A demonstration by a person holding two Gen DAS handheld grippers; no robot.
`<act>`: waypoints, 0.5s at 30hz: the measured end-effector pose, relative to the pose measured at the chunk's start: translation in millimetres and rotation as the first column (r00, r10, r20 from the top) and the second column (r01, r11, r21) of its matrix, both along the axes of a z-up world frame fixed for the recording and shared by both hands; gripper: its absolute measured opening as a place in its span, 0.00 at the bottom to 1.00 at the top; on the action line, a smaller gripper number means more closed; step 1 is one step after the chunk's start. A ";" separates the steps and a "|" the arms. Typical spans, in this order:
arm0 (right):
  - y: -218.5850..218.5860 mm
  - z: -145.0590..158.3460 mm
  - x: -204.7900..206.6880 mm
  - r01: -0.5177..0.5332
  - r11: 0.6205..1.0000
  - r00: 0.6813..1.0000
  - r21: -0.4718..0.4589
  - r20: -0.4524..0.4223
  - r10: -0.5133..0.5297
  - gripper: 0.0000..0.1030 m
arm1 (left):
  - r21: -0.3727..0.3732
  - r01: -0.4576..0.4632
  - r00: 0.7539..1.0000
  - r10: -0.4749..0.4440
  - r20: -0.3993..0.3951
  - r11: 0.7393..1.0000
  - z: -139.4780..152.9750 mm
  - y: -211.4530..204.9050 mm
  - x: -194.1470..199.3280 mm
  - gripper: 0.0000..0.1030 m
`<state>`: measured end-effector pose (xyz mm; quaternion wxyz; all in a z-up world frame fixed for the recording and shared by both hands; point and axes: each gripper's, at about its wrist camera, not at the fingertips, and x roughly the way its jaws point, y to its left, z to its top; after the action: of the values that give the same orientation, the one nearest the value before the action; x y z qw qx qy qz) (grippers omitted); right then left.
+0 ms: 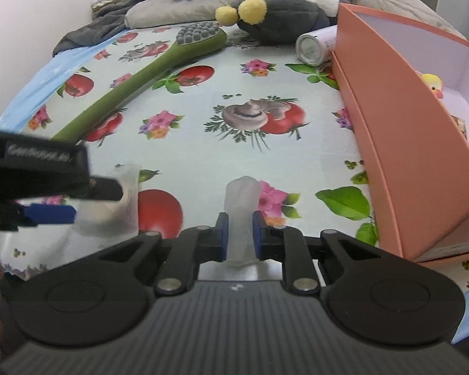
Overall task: Organize soft objects
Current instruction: 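Grasp the clear sponge bag with the left tool while the right tool holds the clear piece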
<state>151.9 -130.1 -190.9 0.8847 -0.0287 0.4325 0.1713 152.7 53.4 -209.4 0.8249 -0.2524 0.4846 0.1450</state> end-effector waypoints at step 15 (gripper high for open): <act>-9.1 -9.3 -3.4 -0.024 1.000 1.000 -0.012 0.012 0.024 0.19 | 0.204 0.189 0.981 -0.176 -0.078 0.961 -15.3 -49.1 12.1 0.67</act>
<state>148.5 -139.1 -200.2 0.8850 -0.0400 0.4279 0.1791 164.8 4.2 -224.7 0.8420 -0.1137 0.5121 0.1261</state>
